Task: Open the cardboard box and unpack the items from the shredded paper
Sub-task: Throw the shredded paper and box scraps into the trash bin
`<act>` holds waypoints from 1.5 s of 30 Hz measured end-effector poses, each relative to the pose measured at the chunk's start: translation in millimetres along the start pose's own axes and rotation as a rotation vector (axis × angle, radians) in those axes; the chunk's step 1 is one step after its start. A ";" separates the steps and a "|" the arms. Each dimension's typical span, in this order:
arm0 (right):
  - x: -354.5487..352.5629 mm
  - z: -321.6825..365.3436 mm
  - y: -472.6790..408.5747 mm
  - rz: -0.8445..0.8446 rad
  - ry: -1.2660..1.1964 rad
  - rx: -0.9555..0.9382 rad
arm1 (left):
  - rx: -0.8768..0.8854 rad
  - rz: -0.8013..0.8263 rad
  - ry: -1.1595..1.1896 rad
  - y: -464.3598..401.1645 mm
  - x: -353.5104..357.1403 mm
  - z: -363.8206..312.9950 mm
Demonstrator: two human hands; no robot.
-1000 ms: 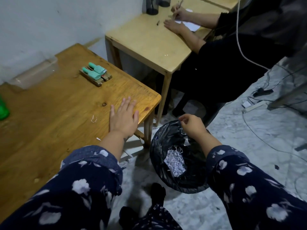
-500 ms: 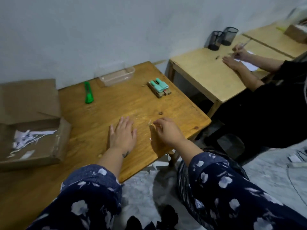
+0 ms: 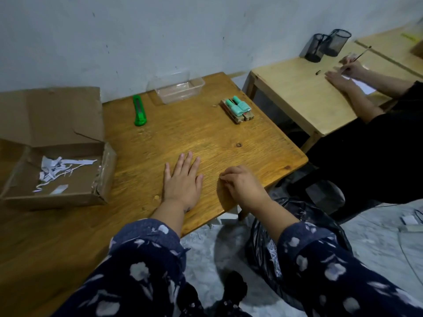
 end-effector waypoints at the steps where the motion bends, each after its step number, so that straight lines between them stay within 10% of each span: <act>1: 0.6 -1.1 2.5 -0.018 -0.016 0.012 | -0.008 0.001 0.004 -0.4 0.0 -0.7; 13: -48.4 -125.9 75.3 -0.339 -0.087 0.509 | 0.176 0.024 0.056 -24.4 -7.2 -97.3; 23: -22.5 -242.9 209.4 -0.277 -0.243 0.986 | 0.299 0.036 -0.031 -59.2 17.8 -175.2; 45: -19.3 -247.1 225.1 -0.170 -0.120 1.098 | 0.337 -0.060 -0.063 -57.8 26.5 -172.0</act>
Point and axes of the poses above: each hand's wrist, its own y-axis away from the middle knuckle, its own x-axis out of the palm, z = x × y, the point moved 8 cm from there along -y, towards the middle knuckle, and after that the axes turned 1 degree about z, right-handed, at the moved point
